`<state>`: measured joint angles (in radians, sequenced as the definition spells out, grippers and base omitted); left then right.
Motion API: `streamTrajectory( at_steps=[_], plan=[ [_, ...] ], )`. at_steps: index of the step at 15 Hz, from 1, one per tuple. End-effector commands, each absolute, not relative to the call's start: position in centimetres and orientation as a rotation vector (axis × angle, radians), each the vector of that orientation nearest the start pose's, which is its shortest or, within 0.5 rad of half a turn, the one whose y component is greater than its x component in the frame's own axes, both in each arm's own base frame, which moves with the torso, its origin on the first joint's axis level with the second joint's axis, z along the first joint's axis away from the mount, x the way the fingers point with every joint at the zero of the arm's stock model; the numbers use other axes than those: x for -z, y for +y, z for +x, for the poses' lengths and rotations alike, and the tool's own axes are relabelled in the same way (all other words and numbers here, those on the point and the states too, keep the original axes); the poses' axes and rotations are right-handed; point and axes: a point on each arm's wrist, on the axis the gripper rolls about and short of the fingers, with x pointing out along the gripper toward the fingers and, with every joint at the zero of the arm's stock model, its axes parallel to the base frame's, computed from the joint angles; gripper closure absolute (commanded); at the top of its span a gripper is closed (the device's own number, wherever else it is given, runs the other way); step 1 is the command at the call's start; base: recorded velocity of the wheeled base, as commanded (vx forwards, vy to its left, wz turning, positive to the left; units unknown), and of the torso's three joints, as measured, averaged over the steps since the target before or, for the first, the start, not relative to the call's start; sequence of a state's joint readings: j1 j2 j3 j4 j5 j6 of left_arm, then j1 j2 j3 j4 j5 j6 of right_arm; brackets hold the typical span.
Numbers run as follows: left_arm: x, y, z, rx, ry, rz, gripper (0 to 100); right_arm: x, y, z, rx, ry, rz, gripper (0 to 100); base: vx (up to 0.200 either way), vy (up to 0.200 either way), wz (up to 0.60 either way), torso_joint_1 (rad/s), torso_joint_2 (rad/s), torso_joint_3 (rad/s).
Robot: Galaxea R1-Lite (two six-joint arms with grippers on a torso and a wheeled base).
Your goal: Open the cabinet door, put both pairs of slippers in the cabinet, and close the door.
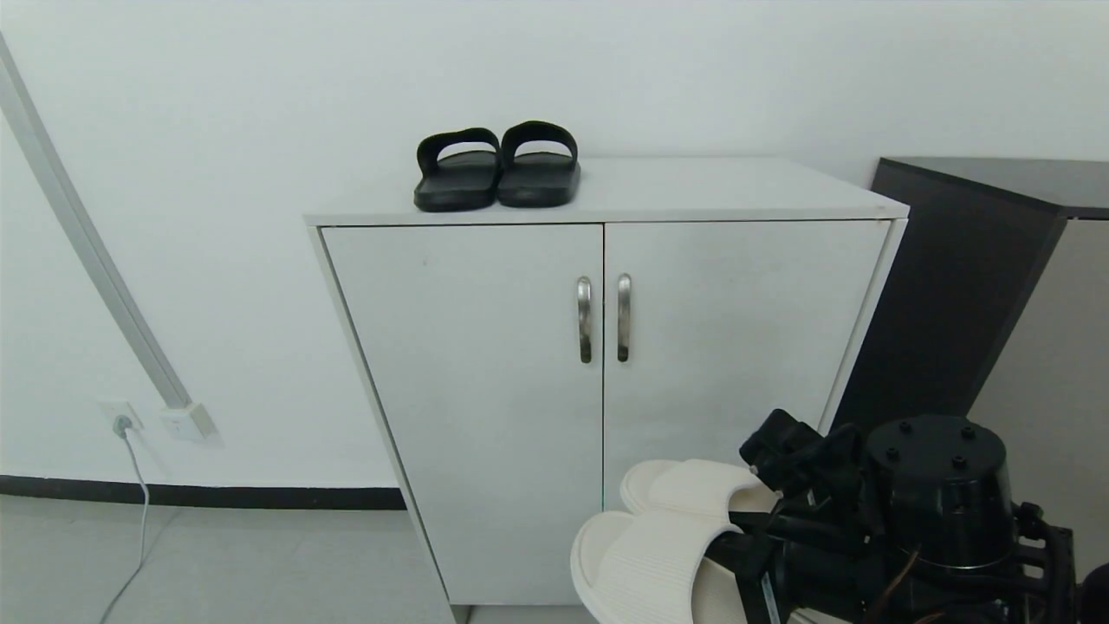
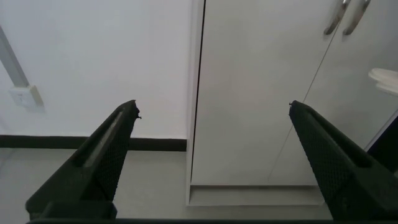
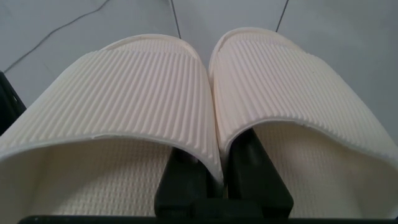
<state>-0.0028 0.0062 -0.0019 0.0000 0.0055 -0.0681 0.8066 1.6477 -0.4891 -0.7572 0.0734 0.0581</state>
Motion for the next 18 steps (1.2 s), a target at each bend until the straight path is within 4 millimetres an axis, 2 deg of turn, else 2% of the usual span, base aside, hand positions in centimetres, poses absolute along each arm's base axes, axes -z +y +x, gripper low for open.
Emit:
streamTrajectory(
  at_steps=[1,3,7,10,11,12,13,16,18],
  plan=[
    [-7.6,0.0,-2.2,-0.003,0.011,-0.067,0,-12.8,18.6,17.6,-0.856,0.415,-0.096,100,0.000,0.000,0.00,-0.061,0.44,0.364],
    [-7.7,0.0,-2.2,-0.003,0.012,-0.067,0,-12.6,18.5,17.5,-0.858,0.423,-0.098,100,0.000,0.000,0.00,-0.022,0.38,0.332],
    [-7.8,0.0,-1.6,0.005,0.085,-0.068,0,-12.3,18.5,17.5,-0.860,0.427,-0.112,100,0.000,0.000,0.00,0.001,0.01,-0.002],
    [-7.9,0.1,-1.9,0.002,0.038,-0.035,0,-12.4,18.5,17.4,-0.862,0.421,-0.110,100,0.000,0.000,0.00,-0.007,0.05,0.053],
    [-9.7,0.1,-2.2,0.005,-0.012,-0.065,0,-12.4,18.5,17.5,-0.861,0.418,-0.109,100,0.000,0.000,0.00,-0.007,0.11,0.115],
    [-12.3,0.1,-2.5,0.022,-0.040,-0.157,0,-12.3,18.5,17.4,-0.861,0.419,-0.111,100,0.000,0.000,0.00,-0.002,0.07,0.076],
    [-14.0,0.0,-1.9,0.041,-0.005,-0.193,0,-12.4,18.5,17.5,-0.861,0.418,-0.110,100,0.000,0.000,0.00,0.000,0.00,0.000],
    [-13.8,-0.5,0.8,0.248,0.200,-0.155,0,-12.3,18.6,17.3,-0.867,0.419,-0.112,100,0.000,0.000,0.00,0.000,0.00,0.000],
    [-14.3,-0.8,3.0,0.308,0.256,-0.163,0,-12.5,18.6,17.3,-0.872,0.396,-0.113,100,0.000,0.000,0.00,0.000,0.00,0.000]
  ],
)
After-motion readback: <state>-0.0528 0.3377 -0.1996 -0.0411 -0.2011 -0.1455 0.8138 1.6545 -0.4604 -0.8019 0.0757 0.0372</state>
